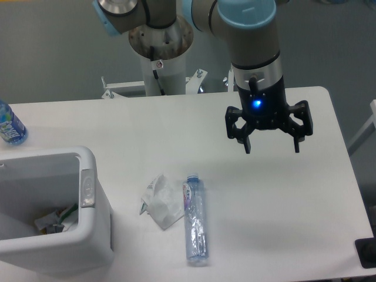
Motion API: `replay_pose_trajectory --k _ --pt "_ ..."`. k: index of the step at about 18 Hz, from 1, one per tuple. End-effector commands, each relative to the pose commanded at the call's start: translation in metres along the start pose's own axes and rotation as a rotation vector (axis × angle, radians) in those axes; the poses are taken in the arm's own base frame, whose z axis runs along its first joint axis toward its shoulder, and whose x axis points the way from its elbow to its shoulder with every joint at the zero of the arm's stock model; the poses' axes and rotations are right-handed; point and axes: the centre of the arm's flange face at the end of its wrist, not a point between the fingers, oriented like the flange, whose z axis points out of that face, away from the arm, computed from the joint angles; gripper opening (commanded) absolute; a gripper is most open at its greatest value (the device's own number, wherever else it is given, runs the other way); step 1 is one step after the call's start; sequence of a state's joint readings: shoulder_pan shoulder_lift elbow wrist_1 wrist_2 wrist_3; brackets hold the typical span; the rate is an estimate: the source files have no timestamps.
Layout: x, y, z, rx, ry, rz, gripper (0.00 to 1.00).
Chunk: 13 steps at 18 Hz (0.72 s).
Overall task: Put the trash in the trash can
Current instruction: 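Move the open gripper toward the crumpled white tissue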
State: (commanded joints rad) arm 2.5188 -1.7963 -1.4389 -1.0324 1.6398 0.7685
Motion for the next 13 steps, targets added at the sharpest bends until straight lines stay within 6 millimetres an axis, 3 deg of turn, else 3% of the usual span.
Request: replay_pose_trajectory --k 9,13 --pt "0.005 -0.003 -0.001 0.016 0.005 -0.012 1.00" --pt "0.012 -0.001 0.007 -0.001 0.020 -0.003 1.00"
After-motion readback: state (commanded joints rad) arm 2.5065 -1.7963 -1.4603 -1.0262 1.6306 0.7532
